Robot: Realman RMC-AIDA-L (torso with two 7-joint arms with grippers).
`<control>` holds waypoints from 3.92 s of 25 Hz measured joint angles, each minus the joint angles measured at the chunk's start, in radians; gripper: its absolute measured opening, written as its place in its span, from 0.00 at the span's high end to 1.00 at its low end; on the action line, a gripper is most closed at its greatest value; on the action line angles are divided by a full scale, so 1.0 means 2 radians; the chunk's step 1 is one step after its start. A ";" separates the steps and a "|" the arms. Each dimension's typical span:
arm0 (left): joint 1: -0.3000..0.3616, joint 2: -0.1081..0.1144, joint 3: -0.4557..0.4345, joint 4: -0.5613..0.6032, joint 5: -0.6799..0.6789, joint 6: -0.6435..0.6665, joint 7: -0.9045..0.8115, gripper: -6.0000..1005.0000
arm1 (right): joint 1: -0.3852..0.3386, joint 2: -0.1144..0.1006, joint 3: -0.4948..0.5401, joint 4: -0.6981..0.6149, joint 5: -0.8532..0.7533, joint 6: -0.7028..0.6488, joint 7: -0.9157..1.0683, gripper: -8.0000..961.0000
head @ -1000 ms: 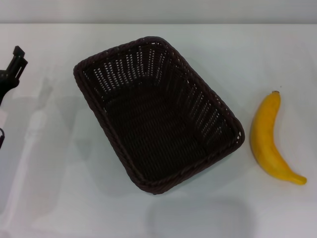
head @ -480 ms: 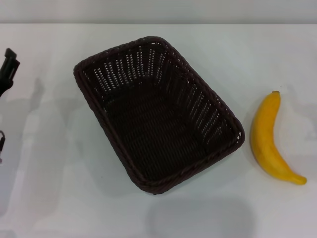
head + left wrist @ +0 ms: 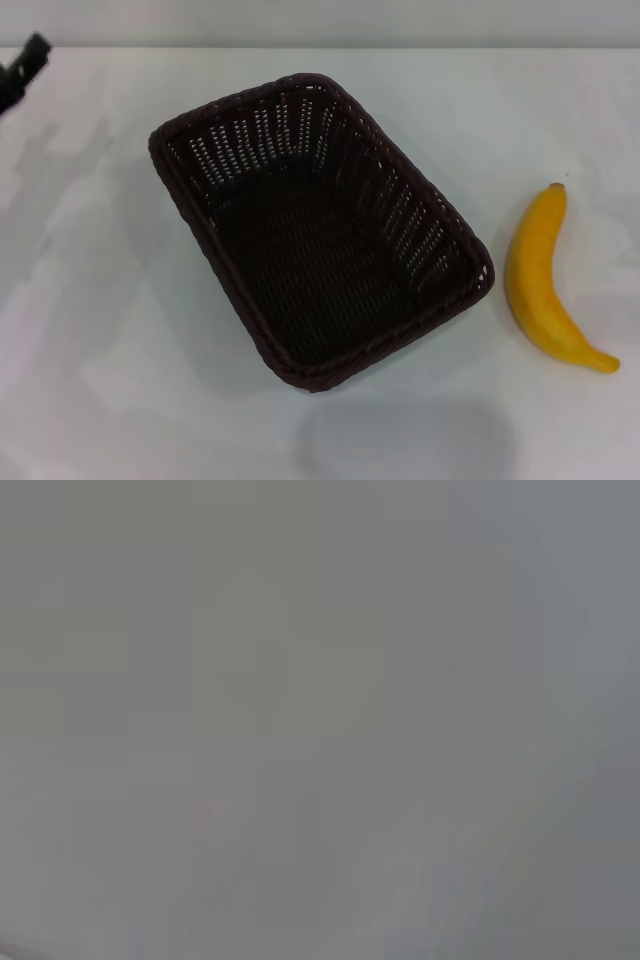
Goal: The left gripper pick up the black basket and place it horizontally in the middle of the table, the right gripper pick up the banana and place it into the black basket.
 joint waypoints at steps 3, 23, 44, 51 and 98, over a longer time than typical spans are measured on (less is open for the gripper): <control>-0.023 0.031 0.001 0.051 0.137 0.018 -0.144 0.13 | 0.000 0.000 0.003 -0.001 0.000 -0.002 0.000 0.09; -0.254 0.112 0.122 0.133 0.643 -0.174 -0.469 0.13 | 0.029 0.008 0.000 0.042 -0.006 0.005 0.005 0.09; -0.248 0.054 0.130 0.133 0.721 -0.103 -0.456 0.13 | 0.021 0.008 -0.001 0.077 -0.007 0.058 0.006 0.09; -0.245 0.054 0.130 0.133 0.722 -0.091 -0.454 0.20 | 0.025 0.008 -0.001 0.077 -0.007 0.059 0.006 0.09; -0.096 0.078 0.070 0.137 0.405 -0.181 -0.433 0.81 | 0.026 0.006 0.006 0.063 -0.007 0.055 0.003 0.10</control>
